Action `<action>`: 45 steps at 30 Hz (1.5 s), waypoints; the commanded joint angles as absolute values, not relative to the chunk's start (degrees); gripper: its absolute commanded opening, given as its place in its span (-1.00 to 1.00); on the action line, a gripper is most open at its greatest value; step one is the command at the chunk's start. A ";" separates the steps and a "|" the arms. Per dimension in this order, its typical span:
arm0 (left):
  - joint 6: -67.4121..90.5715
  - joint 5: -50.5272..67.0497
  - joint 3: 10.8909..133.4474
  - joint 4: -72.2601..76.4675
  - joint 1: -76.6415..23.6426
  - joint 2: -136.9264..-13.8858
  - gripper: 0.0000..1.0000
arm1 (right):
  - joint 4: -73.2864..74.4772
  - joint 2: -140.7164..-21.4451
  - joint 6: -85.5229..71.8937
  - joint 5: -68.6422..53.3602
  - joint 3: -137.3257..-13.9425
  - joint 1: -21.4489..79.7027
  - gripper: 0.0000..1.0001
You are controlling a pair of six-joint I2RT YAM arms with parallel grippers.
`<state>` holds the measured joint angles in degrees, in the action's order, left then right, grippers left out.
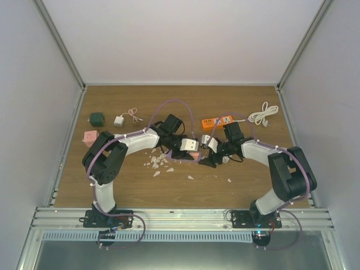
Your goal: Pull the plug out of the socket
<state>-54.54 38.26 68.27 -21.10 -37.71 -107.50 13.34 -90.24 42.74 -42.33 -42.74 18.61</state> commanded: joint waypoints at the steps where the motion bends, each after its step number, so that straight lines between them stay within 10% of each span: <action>1: -54.23 36.41 67.43 -17.15 -37.76 -106.57 -0.20 | 8.74 -91.50 42.21 -41.99 -41.83 20.43 0.71; 45: -53.90 40.53 52.26 -18.96 -27.80 -91.91 -0.48 | -14.73 -105.70 33.82 -42.11 -45.17 33.11 0.70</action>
<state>-54.76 37.67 52.16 -20.32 -28.08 -93.56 -10.15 -104.29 32.91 -43.13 -45.06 31.38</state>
